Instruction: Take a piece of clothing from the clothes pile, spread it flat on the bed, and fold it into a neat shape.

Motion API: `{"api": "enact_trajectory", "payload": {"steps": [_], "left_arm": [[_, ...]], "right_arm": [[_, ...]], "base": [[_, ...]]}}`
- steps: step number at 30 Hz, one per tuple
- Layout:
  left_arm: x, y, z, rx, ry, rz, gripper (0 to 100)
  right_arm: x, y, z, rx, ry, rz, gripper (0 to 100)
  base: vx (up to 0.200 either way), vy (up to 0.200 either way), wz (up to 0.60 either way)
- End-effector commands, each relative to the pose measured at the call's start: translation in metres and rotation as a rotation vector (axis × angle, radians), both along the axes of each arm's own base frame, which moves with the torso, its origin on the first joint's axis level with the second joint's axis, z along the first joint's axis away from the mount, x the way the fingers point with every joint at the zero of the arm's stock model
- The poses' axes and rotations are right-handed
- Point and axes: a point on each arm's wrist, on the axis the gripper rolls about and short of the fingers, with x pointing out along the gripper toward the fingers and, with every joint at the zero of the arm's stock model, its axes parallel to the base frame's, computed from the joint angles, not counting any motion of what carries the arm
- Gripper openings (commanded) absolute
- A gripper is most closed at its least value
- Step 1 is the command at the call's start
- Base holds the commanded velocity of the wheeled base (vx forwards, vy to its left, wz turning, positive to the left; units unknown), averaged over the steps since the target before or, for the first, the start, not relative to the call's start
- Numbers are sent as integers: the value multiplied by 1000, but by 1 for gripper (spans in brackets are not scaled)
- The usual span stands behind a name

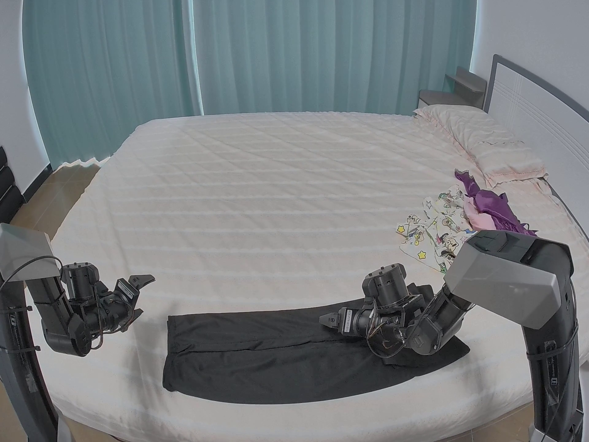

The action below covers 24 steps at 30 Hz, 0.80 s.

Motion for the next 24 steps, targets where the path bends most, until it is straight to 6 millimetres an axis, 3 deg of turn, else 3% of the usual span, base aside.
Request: {"api": "enact_trajectory", "payload": {"steps": [1,17,24], "left_arm": [[0,0,0,-1,1,0,100],[0,0,0,0,-1,0,100],[1,0,-1,-1,1,0,100]], "right_arm": [[-6,3,6,6,0,18,100],[14,6,31,103,-162,-20,100],[25,-28,45,86,-179,-103,100]], "base": [[0,0,0],[0,0,0],[0,0,0]]}}
